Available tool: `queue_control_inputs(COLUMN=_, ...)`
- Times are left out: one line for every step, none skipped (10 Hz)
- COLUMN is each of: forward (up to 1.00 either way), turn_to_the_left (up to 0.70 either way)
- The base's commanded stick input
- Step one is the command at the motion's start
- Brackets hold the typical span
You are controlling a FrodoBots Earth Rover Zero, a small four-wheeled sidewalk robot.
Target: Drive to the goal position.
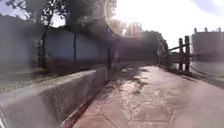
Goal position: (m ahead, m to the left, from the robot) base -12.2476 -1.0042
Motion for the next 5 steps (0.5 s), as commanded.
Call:
queue_control_inputs(forward=0.0, turn_to_the_left=-0.7)
queue_control_inputs(forward=0.0, turn_to_the_left=-0.7)
queue_control_inputs(forward=0.0, turn_to_the_left=-0.7)
queue_control_inputs(forward=0.0, turn_to_the_left=-0.7)
queue_control_inputs(forward=0.0, turn_to_the_left=-0.7)
